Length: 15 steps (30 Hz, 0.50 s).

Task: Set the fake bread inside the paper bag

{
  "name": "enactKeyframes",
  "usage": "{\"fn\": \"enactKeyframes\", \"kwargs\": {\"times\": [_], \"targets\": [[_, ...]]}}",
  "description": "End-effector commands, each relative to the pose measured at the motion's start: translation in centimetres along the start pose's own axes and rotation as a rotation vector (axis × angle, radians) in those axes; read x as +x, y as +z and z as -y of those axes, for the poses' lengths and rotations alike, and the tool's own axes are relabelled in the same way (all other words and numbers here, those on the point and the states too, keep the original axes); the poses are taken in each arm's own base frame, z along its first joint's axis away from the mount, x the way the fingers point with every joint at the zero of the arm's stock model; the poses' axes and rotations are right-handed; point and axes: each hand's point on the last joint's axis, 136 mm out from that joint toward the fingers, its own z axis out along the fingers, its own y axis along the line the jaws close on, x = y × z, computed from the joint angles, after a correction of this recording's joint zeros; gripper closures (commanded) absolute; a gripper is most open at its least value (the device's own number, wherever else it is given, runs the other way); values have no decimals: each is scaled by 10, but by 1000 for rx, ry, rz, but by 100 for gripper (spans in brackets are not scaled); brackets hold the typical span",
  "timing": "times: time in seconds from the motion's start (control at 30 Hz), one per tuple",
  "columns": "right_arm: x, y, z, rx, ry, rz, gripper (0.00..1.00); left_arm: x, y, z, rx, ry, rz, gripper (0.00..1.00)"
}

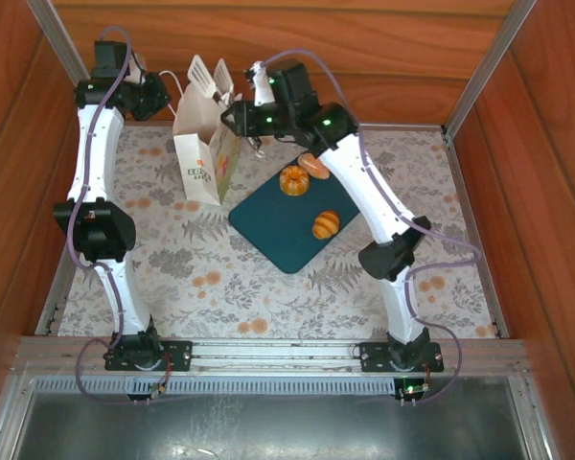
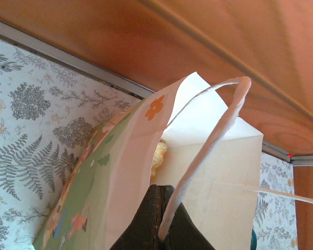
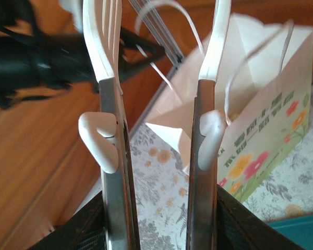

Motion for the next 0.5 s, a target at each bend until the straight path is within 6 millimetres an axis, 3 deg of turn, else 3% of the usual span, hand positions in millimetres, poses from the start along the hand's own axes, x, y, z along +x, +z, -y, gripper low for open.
{"fn": "enactKeyframes", "kwargs": {"times": [0.0,0.2,0.33,0.47], "targets": [[-41,-68,-16,18,-59,154,53,-6,-10,5,23,3,21,100],[-23,-107,18,167,-29,145,54,-8,-10,5,22,3,24,100],[9,-121,40,235,12,103,54,-7,-10,6,24,1,23,100],[56,-114,73,332,39,2,54,-9,-11,7,24,6,29,100]]}}
